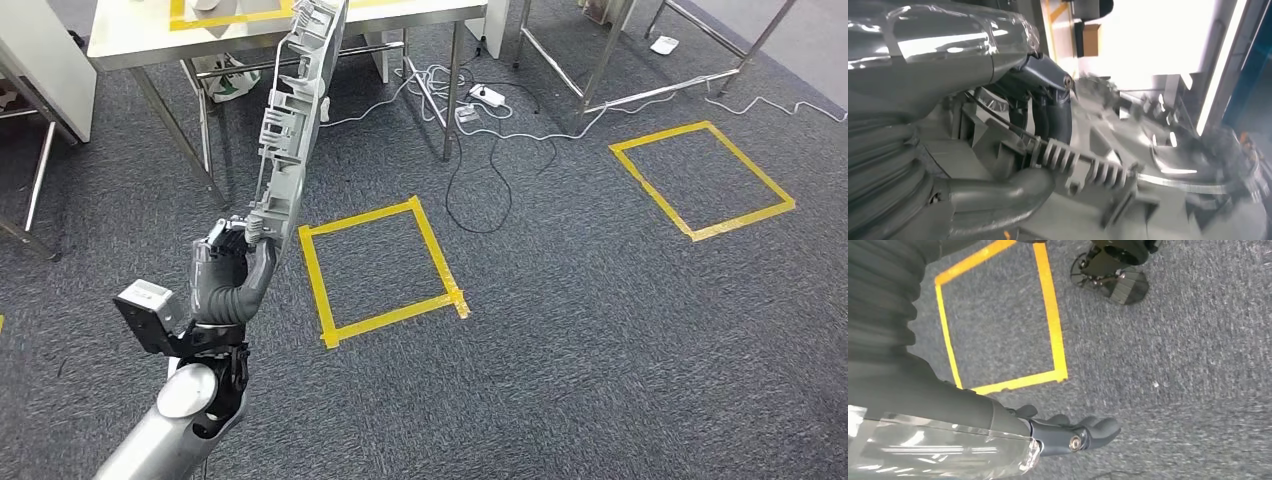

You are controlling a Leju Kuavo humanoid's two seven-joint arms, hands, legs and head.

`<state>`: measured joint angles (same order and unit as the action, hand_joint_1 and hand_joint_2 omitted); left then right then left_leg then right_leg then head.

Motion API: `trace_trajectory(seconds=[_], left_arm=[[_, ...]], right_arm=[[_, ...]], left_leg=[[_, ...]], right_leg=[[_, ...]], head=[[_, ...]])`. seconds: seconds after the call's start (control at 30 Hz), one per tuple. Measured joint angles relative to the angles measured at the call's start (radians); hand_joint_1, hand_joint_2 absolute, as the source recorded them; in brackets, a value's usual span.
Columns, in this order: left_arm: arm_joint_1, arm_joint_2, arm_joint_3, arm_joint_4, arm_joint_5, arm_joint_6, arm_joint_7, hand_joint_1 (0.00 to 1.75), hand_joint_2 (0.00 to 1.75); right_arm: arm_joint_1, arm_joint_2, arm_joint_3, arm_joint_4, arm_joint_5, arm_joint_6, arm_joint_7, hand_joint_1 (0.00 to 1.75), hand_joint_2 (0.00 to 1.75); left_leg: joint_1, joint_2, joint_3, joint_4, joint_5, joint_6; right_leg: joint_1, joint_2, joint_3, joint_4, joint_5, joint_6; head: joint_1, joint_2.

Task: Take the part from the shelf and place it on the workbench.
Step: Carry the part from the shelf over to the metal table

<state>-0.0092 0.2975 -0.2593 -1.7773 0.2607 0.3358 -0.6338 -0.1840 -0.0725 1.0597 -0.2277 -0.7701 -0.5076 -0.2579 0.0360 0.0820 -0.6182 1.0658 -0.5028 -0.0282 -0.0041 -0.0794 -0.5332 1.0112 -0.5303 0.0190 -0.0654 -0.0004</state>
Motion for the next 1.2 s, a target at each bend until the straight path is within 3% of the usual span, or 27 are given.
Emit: trace_trajectory(seconds=[0.03, 0.1, 0.17, 0.2, 0.23, 0.27, 0.3, 0.37, 0.43, 0.5, 0.53, 0.57, 0.63, 0.67, 0.73, 0.77, 0.8, 0.87, 0.9, 0.97, 1.0, 1.07, 1.13, 1.2], left_arm=[[-0.001, 0.000, 0.000, 0.000, 0.000, 0.000, 0.000, 1.75, 1.75], [-0.003, -0.001, 0.000, -0.001, 0.000, 0.000, 0.000, 1.75, 1.75], [-0.004, -0.001, -0.001, -0.001, 0.000, 0.001, 0.000, 1.75, 1.75], [-0.003, -0.002, -0.001, -0.001, 0.000, 0.002, 0.001, 1.75, 1.75], [-0.002, -0.002, -0.001, -0.001, 0.000, 0.004, 0.001, 1.75, 1.75], [0.000, -0.002, 0.000, 0.000, 0.001, 0.007, 0.001, 1.75, 1.75], [0.002, -0.002, 0.000, 0.000, 0.002, 0.010, 0.001, 1.75, 1.75], [0.005, -0.002, 0.002, -0.002, 0.005, 0.015, 0.000, 1.75, 1.75], [0.009, -0.002, 0.005, -0.004, 0.010, 0.019, 0.001, 1.75, 1.75], [0.016, -0.001, 0.008, -0.008, 0.017, 0.020, 0.003, 1.75, 1.75], [0.020, 0.000, 0.009, -0.010, 0.019, 0.021, 0.005, 1.75, 1.75], [0.022, 0.002, 0.011, -0.012, 0.021, 0.021, 0.007, 1.75, 1.75], [0.022, 0.006, 0.011, -0.013, 0.022, 0.020, 0.009, 1.75, 1.75], [0.021, 0.007, 0.010, -0.012, 0.022, 0.020, 0.009, 1.75, 1.75], [0.022, 0.007, 0.009, -0.010, 0.022, 0.018, 0.009, 1.75, 1.75], [0.023, 0.007, 0.009, -0.009, 0.022, 0.018, 0.010, 1.75, 1.75], [0.023, 0.008, 0.009, -0.009, 0.022, 0.019, 0.010, 1.75, 1.75], [0.022, 0.009, 0.010, -0.008, 0.023, 0.020, 0.012, 1.75, 1.75], [0.022, 0.009, 0.010, -0.009, 0.023, 0.021, 0.012, 1.75, 1.75], [0.022, 0.010, 0.010, -0.009, 0.023, 0.021, 0.012, 1.75, 1.75], [0.022, 0.011, 0.010, -0.010, 0.023, 0.021, 0.014, 1.75, 1.75], [0.021, 0.011, 0.009, -0.010, 0.019, 0.026, 0.021, 1.75, 1.75], [0.017, 0.012, 0.009, -0.011, 0.008, 0.037, 0.031, 1.75, 1.75], [0.015, 0.013, 0.008, -0.011, -0.003, 0.047, 0.041, 1.75, 1.75]], right_arm=[[0.001, 0.000, 0.000, 0.000, 0.000, 0.000, 0.000, 0.00, 1.75], [0.005, 0.000, 0.000, 0.000, 0.001, 0.001, 0.000, 0.00, 1.75], [0.009, 0.000, 0.000, 0.000, 0.004, 0.004, 0.000, 0.00, 1.75], [0.011, 0.001, 0.000, 0.000, 0.006, 0.007, 0.000, 0.00, 1.75], [0.011, 0.001, 0.000, 0.000, 0.010, 0.009, 0.000, 0.00, 1.75], [0.010, 0.001, 0.000, 0.000, 0.015, 0.010, 0.000, 0.00, 1.75], [0.008, 0.001, 0.000, 0.000, 0.021, 0.012, 0.000, 0.00, 1.75], [0.000, 0.001, 0.001, 0.000, 0.033, 0.013, 0.000, 0.00, 1.75], [-0.010, -0.002, 0.001, 0.000, 0.044, 0.014, 0.000, 0.00, 1.75], [-0.023, -0.002, 0.001, 0.000, 0.052, 0.015, 0.003, 0.00, 1.75], [-0.029, -0.001, 0.001, -0.001, 0.056, 0.018, 0.006, 0.00, 1.75], [-0.033, 0.000, 0.001, -0.001, 0.059, 0.021, 0.011, 0.00, 1.75], [-0.031, 0.004, 0.001, -0.003, 0.062, 0.025, 0.018, 0.00, 1.75], [-0.027, 0.005, 0.001, -0.004, 0.062, 0.025, 0.019, 0.00, 1.75], [-0.020, 0.007, 0.002, -0.005, 0.062, 0.026, 0.019, 0.00, 1.75], [-0.019, 0.009, 0.002, -0.005, 0.062, 0.026, 0.019, 0.00, 1.75], [-0.018, 0.011, 0.002, -0.005, 0.062, 0.026, 0.019, 0.00, 1.75], [-0.019, 0.013, 0.002, -0.005, 0.061, 0.026, 0.019, 0.00, 1.75], [-0.020, 0.013, 0.002, -0.005, 0.059, 0.026, 0.019, 0.00, 1.75], [-0.021, 0.013, 0.001, -0.005, 0.051, 0.027, 0.014, 0.00, 1.75], [-0.021, 0.014, 0.001, -0.005, 0.045, 0.027, 0.009, 0.00, 1.75], [-0.020, 0.015, 0.001, -0.005, 0.037, 0.029, -0.002, 0.00, 1.75], [-0.017, 0.016, 0.001, -0.005, 0.035, 0.029, -0.010, 0.00, 1.75], [-0.011, 0.016, 0.001, -0.005, 0.034, 0.029, -0.013, 0.00, 1.75]], left_leg=[[-0.001, -0.012, -0.002, 0.000, 0.003, 0.007], [-0.002, -0.038, -0.008, -0.001, 0.009, 0.018], [-0.006, -0.065, -0.013, -0.002, 0.014, 0.026], [-0.009, -0.080, -0.016, -0.001, 0.017, 0.030], [-0.013, -0.095, -0.018, -0.001, 0.019, 0.033], [-0.017, -0.110, -0.019, -0.001, 0.021, 0.035], [-0.020, -0.125, -0.020, -0.002, 0.024, 0.037], [-0.022, -0.153, -0.024, -0.002, 0.030, 0.036], [-0.016, -0.178, -0.031, -0.004, 0.040, 0.026], [-0.009, -0.202, -0.038, -0.011, 0.052, 0.010], [-0.011, -0.194, -0.041, -0.012, 0.053, 0.005], [-0.014, -0.167, -0.047, -0.005, 0.043, 0.001], [-0.018, -0.099, -0.077, 0.063, -0.012, -0.005], [-0.016, -0.080, -0.099, 0.119, -0.047, -0.009], [-0.010, -0.076, -0.126, 0.206, -0.084, -0.020], [-0.008, -0.075, -0.116, 0.205, -0.075, -0.025], [-0.008, -0.070, -0.089, 0.169, -0.052, -0.030], [-0.010, -0.034, -0.014, 0.051, -0.009, -0.036], [-0.012, -0.017, 0.011, 0.009, 0.000, -0.029], [-0.019, -0.003, 0.022, -0.013, -0.005, -0.004], [-0.019, -0.013, 0.020, -0.013, -0.002, 0.009], [-0.019, -0.028, 0.016, -0.015, 0.003, 0.024], [-0.018, -0.045, 0.009, -0.016, 0.010, 0.035], [-0.020, -0.064, 0.001, -0.016, 0.009, 0.044]], right_leg=[[-0.003, 0.005, -0.001, 0.005, -0.008, 0.003], [-0.008, 0.034, -0.023, 0.065, -0.056, 0.008], [-0.008, 0.065, -0.074, 0.194, -0.127, 0.006], [-0.007, 0.070, -0.099, 0.252, -0.149, 0.003], [-0.005, 0.073, -0.113, 0.282, -0.152, -0.003], [-0.002, 0.076, -0.111, 0.274, -0.134, -0.011], [0.002, 0.084, -0.093, 0.230, -0.101, -0.023], [0.013, 0.123, -0.038, 0.101, -0.035, -0.050], [0.021, 0.156, -0.006, 0.024, -0.011, -0.065], [0.023, 0.151, 0.000, 0.006, -0.006, -0.067], [0.022, 0.139, 0.004, -0.008, 0.002, -0.063], [0.020, 0.127, 0.008, -0.024, 0.012, -0.061], [0.015, 0.101, 0.012, -0.048, 0.029, -0.056], [0.015, 0.089, 0.011, -0.051, 0.032, -0.057], [0.013, 0.063, 0.007, -0.049, 0.033, -0.056], [0.010, 0.051, 0.005, -0.045, 0.032, -0.053], [0.008, 0.041, 0.003, -0.040, 0.030, -0.049], [0.004, 0.025, -0.003, -0.022, 0.020, -0.034], [0.005, 0.019, -0.006, -0.012, 0.014, -0.026], [0.009, 0.010, -0.008, -0.002, 0.009, -0.016], [0.008, 0.005, -0.007, 0.000, 0.009, -0.013], [0.005, 0.015, -0.011, 0.013, -0.006, -0.004], [0.001, 0.047, -0.041, 0.090, -0.062, 0.004], [0.001, 0.067, -0.097, 0.219, -0.124, 0.006]], head=[[0.001, 0.000], [0.003, 0.000], [0.005, 0.000], [0.005, 0.000], [0.006, 0.000], [0.005, 0.000], [0.005, 0.000], [0.005, 0.000], [0.005, 0.000], [0.007, 0.000], [0.008, 0.000], [0.006, 0.000], [0.000, 0.000], [-0.003, 0.000], [-0.004, 0.000], [-0.004, 0.000], [-0.004, 0.000], [-0.006, 0.000], [-0.006, 0.000], [-0.005, 0.000], [-0.003, 0.000], [-0.001, 0.000], [0.001, 0.000], [0.003, 0.000]])
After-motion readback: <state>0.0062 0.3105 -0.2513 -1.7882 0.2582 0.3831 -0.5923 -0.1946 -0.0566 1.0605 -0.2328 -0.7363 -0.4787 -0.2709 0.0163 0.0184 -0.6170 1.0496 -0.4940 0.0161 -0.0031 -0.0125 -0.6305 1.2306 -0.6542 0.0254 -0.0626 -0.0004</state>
